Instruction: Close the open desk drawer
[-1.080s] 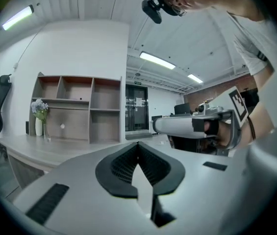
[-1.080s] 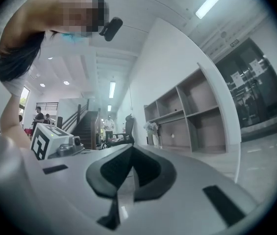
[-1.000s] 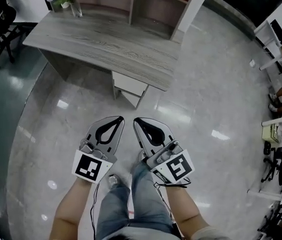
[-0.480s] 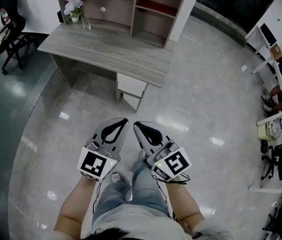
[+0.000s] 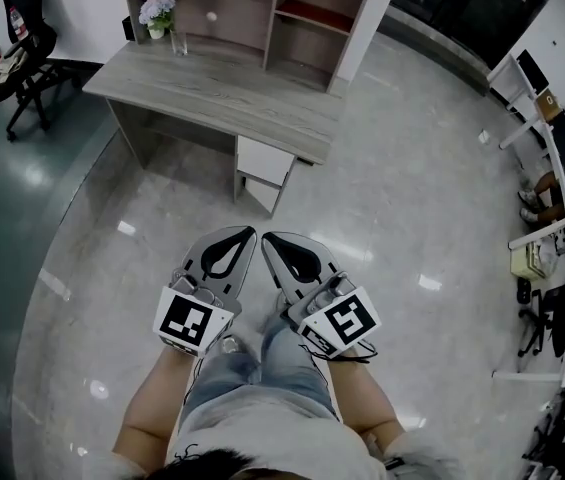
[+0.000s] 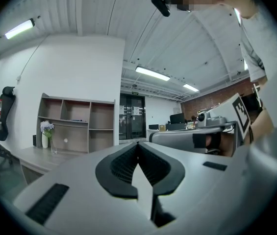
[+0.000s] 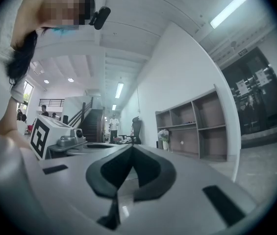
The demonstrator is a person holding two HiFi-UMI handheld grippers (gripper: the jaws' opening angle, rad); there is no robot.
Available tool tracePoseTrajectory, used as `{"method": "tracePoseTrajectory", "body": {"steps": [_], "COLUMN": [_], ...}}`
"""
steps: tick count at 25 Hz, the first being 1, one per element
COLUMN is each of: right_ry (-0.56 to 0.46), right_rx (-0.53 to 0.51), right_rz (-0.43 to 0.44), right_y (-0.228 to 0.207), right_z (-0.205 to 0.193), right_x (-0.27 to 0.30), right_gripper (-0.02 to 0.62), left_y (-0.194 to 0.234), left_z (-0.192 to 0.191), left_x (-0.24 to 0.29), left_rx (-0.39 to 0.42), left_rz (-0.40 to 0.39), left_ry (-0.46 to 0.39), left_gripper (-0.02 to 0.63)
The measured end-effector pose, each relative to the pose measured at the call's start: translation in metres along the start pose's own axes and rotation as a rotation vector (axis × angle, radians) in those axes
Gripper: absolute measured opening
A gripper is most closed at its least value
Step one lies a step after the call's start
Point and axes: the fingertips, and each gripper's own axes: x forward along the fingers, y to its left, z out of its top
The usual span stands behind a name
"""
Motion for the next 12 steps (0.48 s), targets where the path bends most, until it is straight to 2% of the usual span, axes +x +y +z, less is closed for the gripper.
{"method": "tracePoseTrajectory", "body": {"steps": [12], "right_ry": [-0.007], "right_rx": [-0.002], "right_rz": [-0.014], "right_y": [0.0012], "right_z": [0.0058], "right_x": [-0.0022], "right_gripper": [0.008], "left_y": [-0.0027], "left_z": [0.0099], "left_x": [-0.0021], "left_rx": [-0.001], "left_rz": [-0.016], "left_ry": [-0.016], "left_gripper": [0.009]}}
